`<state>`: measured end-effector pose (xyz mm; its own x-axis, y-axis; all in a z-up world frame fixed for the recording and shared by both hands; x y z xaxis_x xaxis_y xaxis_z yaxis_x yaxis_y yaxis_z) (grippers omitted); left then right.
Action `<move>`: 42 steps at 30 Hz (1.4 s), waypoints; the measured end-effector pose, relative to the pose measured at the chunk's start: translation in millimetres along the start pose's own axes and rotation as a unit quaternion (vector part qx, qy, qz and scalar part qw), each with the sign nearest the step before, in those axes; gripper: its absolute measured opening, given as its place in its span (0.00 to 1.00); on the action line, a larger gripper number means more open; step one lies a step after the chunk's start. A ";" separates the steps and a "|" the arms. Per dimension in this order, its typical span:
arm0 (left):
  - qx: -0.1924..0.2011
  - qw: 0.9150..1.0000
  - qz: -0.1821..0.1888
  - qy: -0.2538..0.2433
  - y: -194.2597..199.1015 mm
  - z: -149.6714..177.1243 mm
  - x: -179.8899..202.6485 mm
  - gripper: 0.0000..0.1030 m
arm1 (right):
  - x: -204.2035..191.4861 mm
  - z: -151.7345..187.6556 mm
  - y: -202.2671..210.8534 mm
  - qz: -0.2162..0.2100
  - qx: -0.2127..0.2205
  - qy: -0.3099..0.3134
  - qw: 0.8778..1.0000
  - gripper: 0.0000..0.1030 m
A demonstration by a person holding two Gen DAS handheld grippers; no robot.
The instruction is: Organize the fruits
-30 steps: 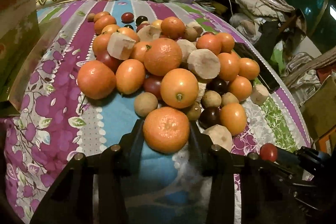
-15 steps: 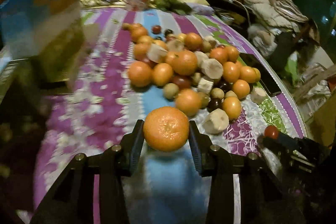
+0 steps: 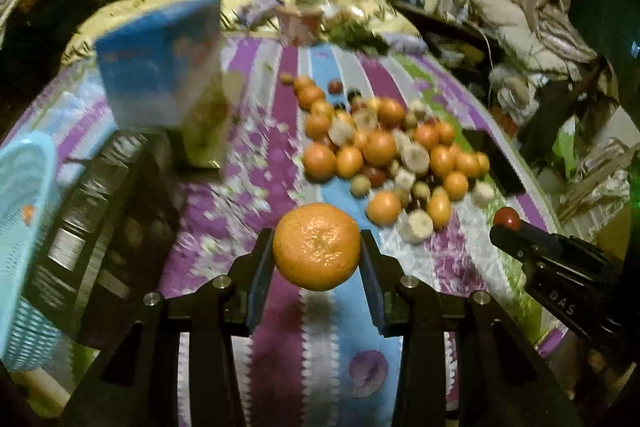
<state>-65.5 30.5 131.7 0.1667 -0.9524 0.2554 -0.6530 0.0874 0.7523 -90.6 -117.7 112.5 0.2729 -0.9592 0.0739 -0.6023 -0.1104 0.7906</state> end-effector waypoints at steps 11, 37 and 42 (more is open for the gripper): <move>0.072 0.993 -0.054 0.072 74.4 -51.7 -87.9 0.41 | -67.8 -60.1 25.1 -0.044 0.046 0.055 0.996 0.30; 0.088 0.940 -0.183 0.276 167.6 -46.4 -367.9 0.41 | -340.1 -141.4 -2.3 -0.260 -0.022 0.240 0.935 0.30; 0.063 0.935 -0.183 0.296 155.9 -35.2 -396.9 0.41 | -359.7 -133.7 -23.2 -0.271 -0.065 0.252 0.927 0.30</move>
<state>-207.4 432.4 169.1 0.7514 -0.5799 0.3149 -0.5480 -0.2825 0.7874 -74.5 264.7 148.9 0.8440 -0.5255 -0.1076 -0.1874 -0.4769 0.8587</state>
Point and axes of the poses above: each gripper's, at about its wrist camera, not at the fingertips, and y roughly against the way its jaws point, x to its right, z to its underside, the point moved 1 cm from there along -y, roughly the way its jaws point, and after that the axes turned 10 degrees about y, right-handed, at the moved point
